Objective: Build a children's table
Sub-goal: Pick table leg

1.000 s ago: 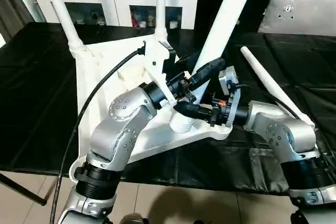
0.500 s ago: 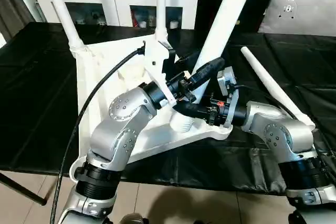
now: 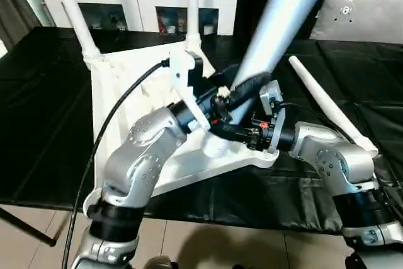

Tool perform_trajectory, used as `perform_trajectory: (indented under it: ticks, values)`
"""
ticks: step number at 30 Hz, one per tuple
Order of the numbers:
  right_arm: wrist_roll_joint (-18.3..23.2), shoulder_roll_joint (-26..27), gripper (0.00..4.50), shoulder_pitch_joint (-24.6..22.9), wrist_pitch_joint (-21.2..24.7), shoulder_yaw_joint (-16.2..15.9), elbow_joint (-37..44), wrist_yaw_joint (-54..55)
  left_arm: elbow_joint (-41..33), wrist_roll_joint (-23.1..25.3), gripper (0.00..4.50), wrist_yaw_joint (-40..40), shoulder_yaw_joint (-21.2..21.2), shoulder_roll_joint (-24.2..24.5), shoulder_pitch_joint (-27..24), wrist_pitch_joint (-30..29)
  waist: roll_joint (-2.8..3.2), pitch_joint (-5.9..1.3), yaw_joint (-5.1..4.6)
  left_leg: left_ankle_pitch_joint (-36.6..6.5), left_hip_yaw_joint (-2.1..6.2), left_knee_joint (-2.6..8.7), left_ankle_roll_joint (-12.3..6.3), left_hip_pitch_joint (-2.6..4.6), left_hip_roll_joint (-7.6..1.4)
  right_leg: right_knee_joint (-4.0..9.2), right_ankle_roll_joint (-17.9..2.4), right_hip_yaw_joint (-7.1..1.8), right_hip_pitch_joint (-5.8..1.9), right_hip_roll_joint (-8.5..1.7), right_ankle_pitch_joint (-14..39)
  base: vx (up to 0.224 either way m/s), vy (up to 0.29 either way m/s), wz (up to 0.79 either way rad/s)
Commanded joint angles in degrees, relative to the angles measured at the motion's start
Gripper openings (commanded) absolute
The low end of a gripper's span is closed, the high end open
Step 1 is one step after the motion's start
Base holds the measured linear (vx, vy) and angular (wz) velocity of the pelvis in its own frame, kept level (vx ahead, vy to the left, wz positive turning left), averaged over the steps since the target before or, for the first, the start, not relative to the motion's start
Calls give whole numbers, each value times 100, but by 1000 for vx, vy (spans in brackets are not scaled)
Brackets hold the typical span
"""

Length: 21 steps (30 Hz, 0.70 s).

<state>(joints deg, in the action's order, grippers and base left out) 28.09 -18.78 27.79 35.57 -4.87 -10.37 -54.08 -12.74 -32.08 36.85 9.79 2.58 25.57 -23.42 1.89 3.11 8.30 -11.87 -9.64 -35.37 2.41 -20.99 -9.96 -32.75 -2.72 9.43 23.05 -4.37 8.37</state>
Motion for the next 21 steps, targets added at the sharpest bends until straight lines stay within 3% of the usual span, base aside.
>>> perform_trajectory:
  ticks: [1,5,9,15,16,18,19,20,21]
  values:
    - [-20,40,190,51,-40,34,120,51,-149,-135,336,199,219,-4,41,-129,-64,-461,-14,-445,134,372,-305,22,-381,419,-196,-416,-379,-526,2013,0,0,0]
    - [-80,163,189,-12,-289,70,208,159,-130,-178,369,141,201,-91,61,-115,-79,-440,-36,-542,116,369,-278,8,-340,472,-9,-397,-389,-520,2319,0,0,0]
    - [-55,369,189,43,-385,397,137,736,-211,-420,396,-6,-113,-196,54,-110,-103,-434,-75,-578,114,373,-222,20,-324,516,152,-374,-370,-501,2561,0,0,0]
    - [-121,374,189,-16,-416,683,239,1135,-512,-912,415,-200,-544,-126,-61,-280,-78,-440,-66,-589,122,376,-212,31,-346,482,71,-376,-365,-499,2400,0,0,0]
    - [-213,404,189,-86,-477,761,327,1405,-510,-812,415,-323,-636,-85,-141,-266,-59,-443,-67,-551,124,376,-207,23,-343,478,82,-382,-362,-494,2358,0,0,0]
    - [-330,424,189,-163,-526,803,437,1681,-469,-575,415,-447,-688,-11,-228,-209,-74,-444,-74,-509,124,377,-184,24,-328,479,163,-379,-362,-480,2357,0,0,0]
    - [-582,423,189,-313,-540,752,711,2027,-206,88,415,-705,-661,195,-329,-45,-82,-427,-89,-460,128,389,-185,13,-310,507,302,-377,-354,-443,2379,0,0,0]
    - [-608,423,189,-331,-539,742,742,2055,-173,145,415,-744,-661,216,-336,-37,-79,-431,-96,-472,118,377,-160,21,-297,495,380,-375,-349,-440,2405,0,0,0]
    - [-872,450,189,-517,-479,649,1064,2409,210,726,415,-1191,-696,411,-418,63,-76,-429,-101,-498,117,379,-153,26,-283,509,454,-367,-351,-440,2462,0,0,0]
